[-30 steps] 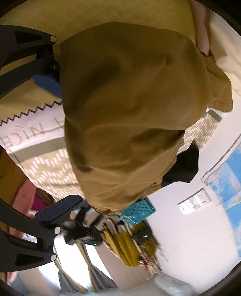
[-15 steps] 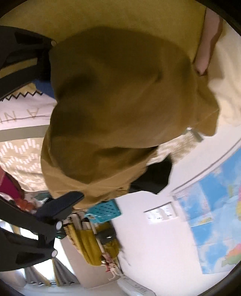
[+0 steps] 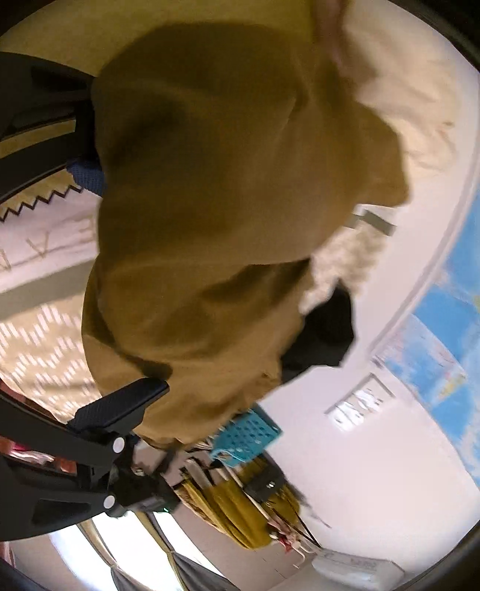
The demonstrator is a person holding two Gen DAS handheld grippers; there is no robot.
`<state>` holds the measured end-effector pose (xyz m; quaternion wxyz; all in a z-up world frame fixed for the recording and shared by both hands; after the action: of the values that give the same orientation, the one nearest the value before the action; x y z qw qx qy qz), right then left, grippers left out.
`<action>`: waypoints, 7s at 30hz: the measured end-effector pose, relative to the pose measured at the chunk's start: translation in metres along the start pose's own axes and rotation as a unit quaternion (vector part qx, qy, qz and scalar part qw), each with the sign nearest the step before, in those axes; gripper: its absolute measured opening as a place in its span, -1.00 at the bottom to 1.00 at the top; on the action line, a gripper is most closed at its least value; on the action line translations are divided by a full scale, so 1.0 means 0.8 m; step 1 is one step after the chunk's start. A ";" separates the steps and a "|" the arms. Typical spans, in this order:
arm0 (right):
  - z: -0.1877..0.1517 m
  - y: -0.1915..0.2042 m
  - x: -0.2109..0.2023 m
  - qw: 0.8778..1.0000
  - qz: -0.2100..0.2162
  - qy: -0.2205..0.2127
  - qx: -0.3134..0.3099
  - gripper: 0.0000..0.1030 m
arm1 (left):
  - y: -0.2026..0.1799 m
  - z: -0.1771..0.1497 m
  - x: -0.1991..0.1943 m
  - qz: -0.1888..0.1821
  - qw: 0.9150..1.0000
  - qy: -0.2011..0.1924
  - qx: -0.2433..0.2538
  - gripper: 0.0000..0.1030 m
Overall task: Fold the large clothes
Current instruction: 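Grasp the olive-brown jacket bundle with both grippers from its sides, then lift the jacket bundle with both grippers and carry it onto the cream stack, then lower the jacket bundle onto the cream folded clothes with both grippers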
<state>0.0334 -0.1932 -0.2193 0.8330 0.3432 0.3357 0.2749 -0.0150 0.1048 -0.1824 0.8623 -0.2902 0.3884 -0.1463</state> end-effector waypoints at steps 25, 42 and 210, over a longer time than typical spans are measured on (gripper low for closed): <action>0.034 0.012 0.035 0.998 -0.012 -0.018 0.056 0.92 | 0.009 0.031 0.034 0.031 0.998 0.004 -0.048 0.87; 0.038 0.032 0.066 1.000 0.014 -0.012 0.017 0.74 | 0.018 0.040 0.037 0.035 0.997 0.015 -0.060 0.45; 0.010 0.537 0.469 0.906 0.071 0.140 -0.393 0.37 | 0.395 0.327 -0.371 0.444 0.875 -0.194 0.009 0.84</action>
<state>0.1760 0.3255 -0.0292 0.8230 -0.0307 0.2886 0.4883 -0.0039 0.5966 -0.0643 0.8973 -0.1022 0.2996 0.3076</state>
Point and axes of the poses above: each gripper's, at about its wrist camera, not at the fingertips, and x roughly the way its jaws point, y to its left, z to its top, the point moved 8 cm from there along x, roughly the way its jaws point
